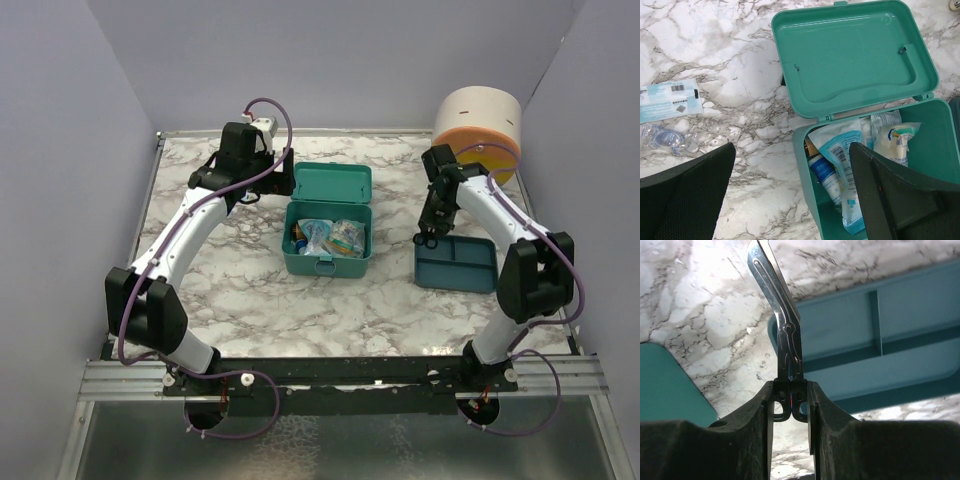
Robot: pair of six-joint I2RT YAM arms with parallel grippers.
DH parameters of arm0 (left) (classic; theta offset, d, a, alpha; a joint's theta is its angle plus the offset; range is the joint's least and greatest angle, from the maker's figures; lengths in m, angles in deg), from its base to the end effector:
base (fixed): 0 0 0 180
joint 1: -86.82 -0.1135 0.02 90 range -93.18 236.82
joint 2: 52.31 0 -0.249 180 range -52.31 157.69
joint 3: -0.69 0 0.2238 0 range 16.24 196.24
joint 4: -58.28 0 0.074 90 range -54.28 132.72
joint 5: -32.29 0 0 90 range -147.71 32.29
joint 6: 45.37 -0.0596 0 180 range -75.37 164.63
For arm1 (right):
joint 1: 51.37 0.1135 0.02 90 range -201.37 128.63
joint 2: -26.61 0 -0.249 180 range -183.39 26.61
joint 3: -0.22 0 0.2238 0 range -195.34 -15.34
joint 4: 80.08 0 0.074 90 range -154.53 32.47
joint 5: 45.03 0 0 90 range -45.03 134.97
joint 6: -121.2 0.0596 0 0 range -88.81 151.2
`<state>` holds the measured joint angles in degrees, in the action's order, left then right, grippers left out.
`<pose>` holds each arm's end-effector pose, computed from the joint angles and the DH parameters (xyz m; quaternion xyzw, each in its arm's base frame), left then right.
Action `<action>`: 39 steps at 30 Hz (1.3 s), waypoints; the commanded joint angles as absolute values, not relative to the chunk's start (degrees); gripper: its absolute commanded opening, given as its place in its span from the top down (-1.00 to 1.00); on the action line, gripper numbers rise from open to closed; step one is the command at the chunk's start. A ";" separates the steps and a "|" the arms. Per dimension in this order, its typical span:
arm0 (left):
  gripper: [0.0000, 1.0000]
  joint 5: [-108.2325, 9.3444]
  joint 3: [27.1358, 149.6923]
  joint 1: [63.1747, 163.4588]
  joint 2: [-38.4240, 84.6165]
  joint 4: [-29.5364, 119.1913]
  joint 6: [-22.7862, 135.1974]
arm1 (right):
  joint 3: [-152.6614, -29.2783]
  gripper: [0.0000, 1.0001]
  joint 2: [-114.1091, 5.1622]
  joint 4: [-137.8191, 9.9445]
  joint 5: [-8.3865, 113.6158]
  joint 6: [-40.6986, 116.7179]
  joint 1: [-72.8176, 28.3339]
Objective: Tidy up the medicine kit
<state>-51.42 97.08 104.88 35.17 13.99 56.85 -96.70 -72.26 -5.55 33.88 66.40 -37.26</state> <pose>0.3201 -0.1112 0.3198 0.0703 0.8848 -0.1667 0.4295 0.3064 0.0652 0.2231 0.1921 0.9696 -0.0383 0.1465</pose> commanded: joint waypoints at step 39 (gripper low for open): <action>-0.98 -49.19 97.24 104.66 35.89 16.41 57.10 | -67.40 0.99 -49.90 -5.99 30.71 118.26 -43.83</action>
<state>-50.61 97.08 104.88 35.92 14.87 56.88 -68.83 -52.13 -6.34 30.56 112.95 -43.58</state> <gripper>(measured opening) 0.991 0.269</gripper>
